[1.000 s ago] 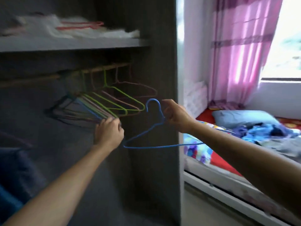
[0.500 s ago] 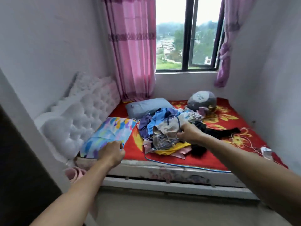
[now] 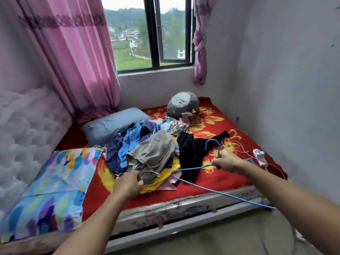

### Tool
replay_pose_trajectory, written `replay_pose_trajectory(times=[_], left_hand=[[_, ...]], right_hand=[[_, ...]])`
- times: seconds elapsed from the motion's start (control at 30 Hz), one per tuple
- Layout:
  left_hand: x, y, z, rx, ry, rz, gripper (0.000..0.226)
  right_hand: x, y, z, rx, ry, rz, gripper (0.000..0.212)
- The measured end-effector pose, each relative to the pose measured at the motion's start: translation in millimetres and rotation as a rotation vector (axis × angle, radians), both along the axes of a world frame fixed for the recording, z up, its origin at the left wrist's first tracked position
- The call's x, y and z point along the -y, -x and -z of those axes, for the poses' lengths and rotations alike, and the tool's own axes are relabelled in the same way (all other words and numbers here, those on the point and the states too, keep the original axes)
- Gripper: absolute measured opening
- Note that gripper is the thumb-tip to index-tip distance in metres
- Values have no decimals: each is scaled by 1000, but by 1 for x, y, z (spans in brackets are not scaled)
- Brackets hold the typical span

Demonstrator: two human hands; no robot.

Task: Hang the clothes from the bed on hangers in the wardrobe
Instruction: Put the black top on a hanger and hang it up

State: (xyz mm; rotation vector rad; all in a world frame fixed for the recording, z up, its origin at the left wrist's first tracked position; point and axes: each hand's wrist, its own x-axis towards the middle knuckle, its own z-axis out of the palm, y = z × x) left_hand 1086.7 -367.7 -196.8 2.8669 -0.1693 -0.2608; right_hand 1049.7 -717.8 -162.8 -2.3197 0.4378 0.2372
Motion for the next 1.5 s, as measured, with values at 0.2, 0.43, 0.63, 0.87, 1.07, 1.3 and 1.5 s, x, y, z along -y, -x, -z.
replay_pose_trajectory(times=[0.2,0.43,0.63,0.87,1.07,1.3,1.5], left_hand=[[39,-118,21,-87,-29,129,13],[104,-204,61,-198,-17,215,9],[148,-266,107,-331,-58,254,8],[193,-357,168,-421,-112,195,11],[232,-391,262,-483,-77,148,19],[251,-390,374,-558,-92,144,32],[278,-400,432,-578,177,-158,57]], right_hand=[[43,-77,24,-45,-24,145,26],[106,-138,66,-40,-22,353,42],[158,-221,134,-89,-126,507,27],[212,-345,237,-321,167,349,24],[230,-406,322,-415,461,102,30],[205,-373,440,-547,342,-224,57],[163,-401,460,110,385,-240,59]])
